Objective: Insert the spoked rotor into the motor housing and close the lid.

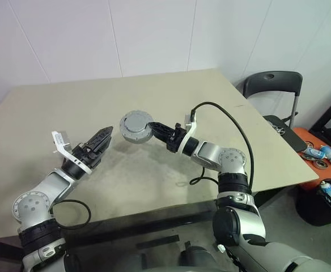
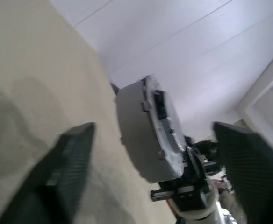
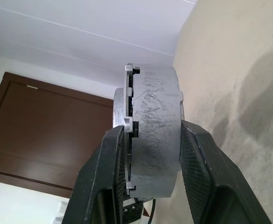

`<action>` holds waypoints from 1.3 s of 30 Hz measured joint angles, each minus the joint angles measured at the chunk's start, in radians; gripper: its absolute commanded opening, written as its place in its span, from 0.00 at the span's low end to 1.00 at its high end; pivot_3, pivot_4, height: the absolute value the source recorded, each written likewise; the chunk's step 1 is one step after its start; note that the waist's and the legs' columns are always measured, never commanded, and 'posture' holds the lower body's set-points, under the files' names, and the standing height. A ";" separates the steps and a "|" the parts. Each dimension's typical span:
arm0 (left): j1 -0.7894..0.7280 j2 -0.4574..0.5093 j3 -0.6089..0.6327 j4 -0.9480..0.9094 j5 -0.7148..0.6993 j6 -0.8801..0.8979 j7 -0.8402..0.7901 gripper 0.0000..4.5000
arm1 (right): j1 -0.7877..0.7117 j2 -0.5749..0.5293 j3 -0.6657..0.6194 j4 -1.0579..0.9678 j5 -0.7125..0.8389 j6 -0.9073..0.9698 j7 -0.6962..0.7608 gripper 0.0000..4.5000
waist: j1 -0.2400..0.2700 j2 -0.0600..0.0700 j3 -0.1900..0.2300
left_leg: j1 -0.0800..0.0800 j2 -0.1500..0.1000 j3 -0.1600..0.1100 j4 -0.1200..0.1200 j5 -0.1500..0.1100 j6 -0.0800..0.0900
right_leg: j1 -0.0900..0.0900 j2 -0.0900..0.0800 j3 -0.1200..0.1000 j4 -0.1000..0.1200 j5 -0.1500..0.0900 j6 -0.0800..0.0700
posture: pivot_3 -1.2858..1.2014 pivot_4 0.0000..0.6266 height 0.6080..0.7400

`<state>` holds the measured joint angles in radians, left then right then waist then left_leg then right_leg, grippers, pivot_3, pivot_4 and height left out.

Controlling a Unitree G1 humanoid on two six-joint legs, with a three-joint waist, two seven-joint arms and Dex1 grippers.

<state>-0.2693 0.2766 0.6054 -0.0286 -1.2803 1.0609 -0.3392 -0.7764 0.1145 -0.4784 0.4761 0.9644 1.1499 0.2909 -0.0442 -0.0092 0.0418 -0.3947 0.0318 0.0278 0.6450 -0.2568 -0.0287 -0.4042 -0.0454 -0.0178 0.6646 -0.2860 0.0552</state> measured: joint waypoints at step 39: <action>-0.001 -0.040 -0.120 0.099 -0.009 -0.081 0.024 0.91 | -0.010 -0.005 0.026 0.004 0.001 0.002 -0.030 0.29 | 0.000 0.000 0.000 | 0.000 0.000 0.000 0.000 0.000 0.000 | 0.000 0.001 0.000 -0.001 0.000 0.000 | 0.52 0.00 1.00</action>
<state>-0.2698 0.2368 0.4857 0.0708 -1.2892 0.9803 -0.3152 -0.7868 0.1098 -0.4526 0.4801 0.9654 1.1521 0.2605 -0.0444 -0.0094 0.0420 -0.3951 0.0317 0.0279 0.6450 -0.2568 -0.0287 -0.4045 -0.0442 -0.0178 0.6641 -0.2860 0.0553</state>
